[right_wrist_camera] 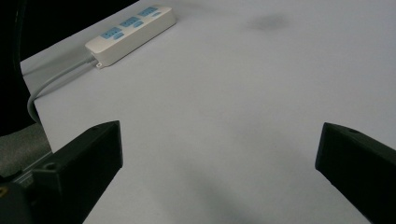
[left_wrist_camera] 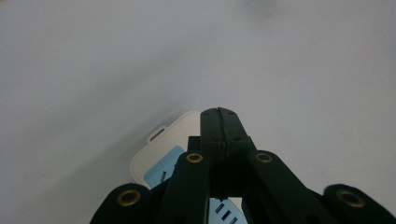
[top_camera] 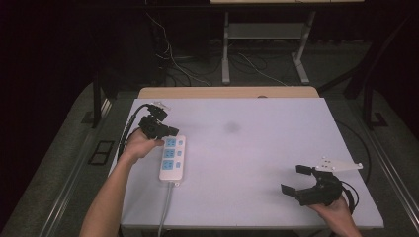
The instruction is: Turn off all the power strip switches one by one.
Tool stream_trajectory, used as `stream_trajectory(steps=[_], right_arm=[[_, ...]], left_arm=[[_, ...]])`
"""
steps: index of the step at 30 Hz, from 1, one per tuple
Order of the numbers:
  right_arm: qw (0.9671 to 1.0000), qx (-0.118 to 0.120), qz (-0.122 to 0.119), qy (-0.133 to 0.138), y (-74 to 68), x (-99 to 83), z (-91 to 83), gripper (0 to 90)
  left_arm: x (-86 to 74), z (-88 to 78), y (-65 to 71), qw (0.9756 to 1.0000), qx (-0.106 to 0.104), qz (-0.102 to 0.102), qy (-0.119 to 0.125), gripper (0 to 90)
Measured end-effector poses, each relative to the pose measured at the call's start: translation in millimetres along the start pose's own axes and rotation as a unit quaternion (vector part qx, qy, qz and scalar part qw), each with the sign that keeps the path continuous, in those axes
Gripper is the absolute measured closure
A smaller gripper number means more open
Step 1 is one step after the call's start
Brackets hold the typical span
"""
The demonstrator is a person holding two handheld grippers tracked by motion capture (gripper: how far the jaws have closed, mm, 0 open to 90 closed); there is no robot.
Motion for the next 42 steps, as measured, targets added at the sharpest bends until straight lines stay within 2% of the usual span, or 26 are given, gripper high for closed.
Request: stream_trajectory(steps=[14,21,29,34,40,42], right_arm=[[1.0,0.001,0.001,-0.001,0.1,-0.7,-0.6,0.5],[1.0,0.002,-0.001,0.0,-0.1,-0.6,-0.2,0.5],[1.0,0.002,0.001,0.002,0.6,-0.4,-1.1,0.5],[1.0,0.001,0.0,0.001,0.6,-0.7,-1.4,0.5],[1.0,0.0,0.005,0.005,3.3,-0.4,-3.5,0.5],[1.0,-0.001,0.004,0.005,2.7,-0.3,-3.7,0.5]], left_arm=[[-4.1,23.2,0.9,0.9998,-0.006,0.0,-0.019,89.1],[-4.5,29.5,-0.3,0.9997,-0.004,-0.004,-0.024,89.1],[-9.0,38.7,-0.5,0.9992,0.0,-0.003,-0.041,89.1],[-10.3,40.2,-2.2,0.9989,-0.016,-0.024,-0.037,89.1],[-10.2,40.2,-2.4,0.9986,-0.017,-0.029,-0.041,89.3],[-10.3,40.3,-3.5,0.9974,-0.034,-0.05,-0.04,89.2]])
Point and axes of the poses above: each handheld gripper's, and its own axes: z roughly forward along the jaws, x roughly out of its top, y roughly to its right, the point moved 10 cm from there along z, roughly forward along the jaws, and after that the axes turned 11 degrees about -y, right-handed, at the moved point
